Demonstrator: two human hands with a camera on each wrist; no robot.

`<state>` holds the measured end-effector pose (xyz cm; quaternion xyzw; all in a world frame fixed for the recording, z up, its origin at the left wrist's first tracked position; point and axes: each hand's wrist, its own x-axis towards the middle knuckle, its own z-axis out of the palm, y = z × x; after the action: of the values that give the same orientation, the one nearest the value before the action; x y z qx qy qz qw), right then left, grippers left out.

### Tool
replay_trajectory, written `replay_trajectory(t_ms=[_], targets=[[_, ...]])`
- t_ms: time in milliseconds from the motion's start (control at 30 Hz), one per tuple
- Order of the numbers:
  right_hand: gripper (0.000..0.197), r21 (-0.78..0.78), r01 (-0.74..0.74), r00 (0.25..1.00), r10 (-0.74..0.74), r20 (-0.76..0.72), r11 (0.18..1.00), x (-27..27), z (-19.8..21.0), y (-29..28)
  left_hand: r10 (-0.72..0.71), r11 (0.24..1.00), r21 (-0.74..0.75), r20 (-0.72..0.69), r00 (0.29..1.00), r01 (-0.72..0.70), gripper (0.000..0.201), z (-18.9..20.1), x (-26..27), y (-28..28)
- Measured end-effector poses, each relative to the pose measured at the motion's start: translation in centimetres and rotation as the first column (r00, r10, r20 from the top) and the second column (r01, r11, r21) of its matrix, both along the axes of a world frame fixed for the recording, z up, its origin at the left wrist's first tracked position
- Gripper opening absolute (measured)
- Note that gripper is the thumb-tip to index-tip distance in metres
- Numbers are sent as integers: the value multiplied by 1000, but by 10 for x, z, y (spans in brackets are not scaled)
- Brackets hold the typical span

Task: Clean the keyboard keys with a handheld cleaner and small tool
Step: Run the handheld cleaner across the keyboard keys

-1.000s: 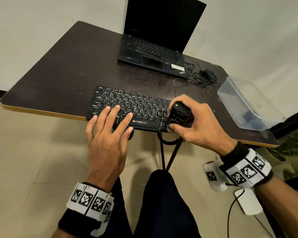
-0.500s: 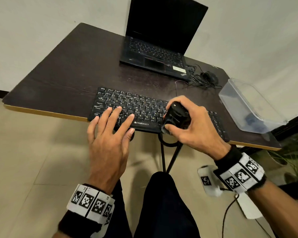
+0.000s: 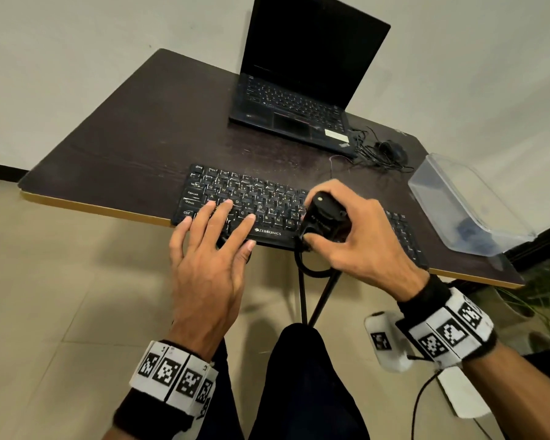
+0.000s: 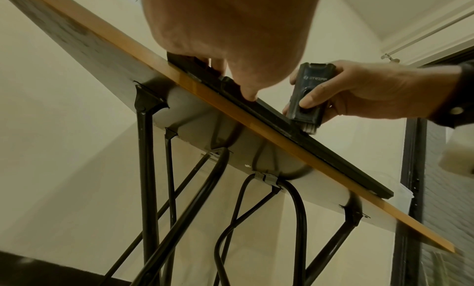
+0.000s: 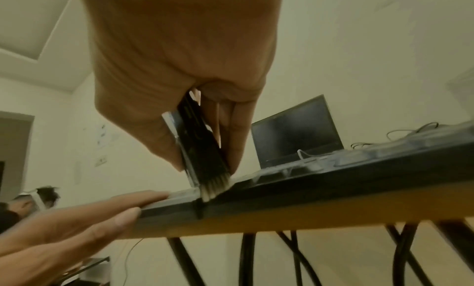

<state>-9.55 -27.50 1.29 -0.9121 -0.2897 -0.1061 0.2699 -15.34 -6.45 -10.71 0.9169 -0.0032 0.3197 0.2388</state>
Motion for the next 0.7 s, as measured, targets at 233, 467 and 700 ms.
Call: replay_trajectory(t_ms=[233, 467, 700], targets=[[46, -17, -32, 999, 32, -16, 999, -5, -1, 3, 6, 1000, 9, 3, 1000, -6, 40, -1, 1, 0], [46, -31, -48, 998, 47, -34, 998, -5, 3, 3, 22, 1000, 21, 13, 1000, -22, 40, -1, 0, -1], [46, -24, -52, 997, 51, -63, 998, -4, 7, -1, 27, 999, 41, 20, 999, -28, 40, -3, 1, 0]])
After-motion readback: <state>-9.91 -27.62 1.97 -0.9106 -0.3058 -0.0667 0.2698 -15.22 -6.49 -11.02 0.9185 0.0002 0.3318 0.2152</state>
